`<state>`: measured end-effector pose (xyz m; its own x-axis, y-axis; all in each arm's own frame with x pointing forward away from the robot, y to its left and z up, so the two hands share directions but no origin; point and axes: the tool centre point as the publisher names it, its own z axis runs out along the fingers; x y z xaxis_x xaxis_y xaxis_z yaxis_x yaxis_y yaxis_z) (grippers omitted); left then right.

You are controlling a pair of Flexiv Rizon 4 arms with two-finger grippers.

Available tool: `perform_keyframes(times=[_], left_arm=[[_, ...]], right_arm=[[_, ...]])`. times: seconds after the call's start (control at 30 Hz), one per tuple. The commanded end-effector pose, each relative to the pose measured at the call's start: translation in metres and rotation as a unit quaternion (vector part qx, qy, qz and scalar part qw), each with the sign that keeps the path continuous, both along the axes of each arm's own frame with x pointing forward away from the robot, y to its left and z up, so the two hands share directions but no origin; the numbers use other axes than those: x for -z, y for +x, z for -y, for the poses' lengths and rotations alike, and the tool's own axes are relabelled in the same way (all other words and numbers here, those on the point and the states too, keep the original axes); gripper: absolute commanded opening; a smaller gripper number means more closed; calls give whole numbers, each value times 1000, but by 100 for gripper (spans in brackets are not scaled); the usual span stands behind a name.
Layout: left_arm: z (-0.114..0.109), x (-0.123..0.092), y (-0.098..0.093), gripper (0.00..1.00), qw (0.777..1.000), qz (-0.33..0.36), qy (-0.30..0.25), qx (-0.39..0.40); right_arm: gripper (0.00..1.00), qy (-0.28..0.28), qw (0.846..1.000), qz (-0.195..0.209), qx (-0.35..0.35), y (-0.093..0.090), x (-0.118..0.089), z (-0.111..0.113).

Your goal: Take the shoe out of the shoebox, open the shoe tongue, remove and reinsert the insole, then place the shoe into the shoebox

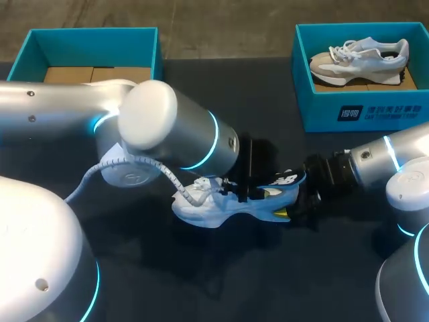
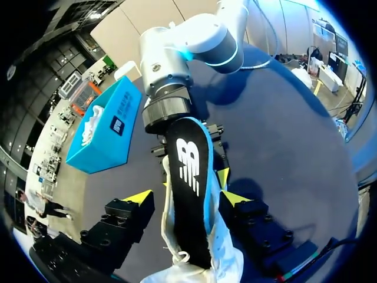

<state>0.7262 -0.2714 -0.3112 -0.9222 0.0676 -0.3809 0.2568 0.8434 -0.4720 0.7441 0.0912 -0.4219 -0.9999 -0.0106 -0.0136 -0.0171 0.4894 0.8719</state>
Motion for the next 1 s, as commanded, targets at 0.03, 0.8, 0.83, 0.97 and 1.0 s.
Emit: perform_keyframes(times=[0.03,0.8,0.83,0.97,1.0], left_arm=[[6,11,4,67,1000,7,-4,2],[10,12,8,0,1000,-13,-15,22],[10,9,7,0,999,-14,-18,26],[12,-6,5,0,999,-30,-18,40],[13,-9,5,0,998,-33,-20,45]], right_arm=[[0,-1,1000,0,1,0,1,-2],[0,-1,1000,0,1,0,1,-2],[0,-1,1000,0,1,0,1,-2],[0,-1,1000,0,1,0,1,-2],[0,-1,1000,0,1,0,1,-2]])
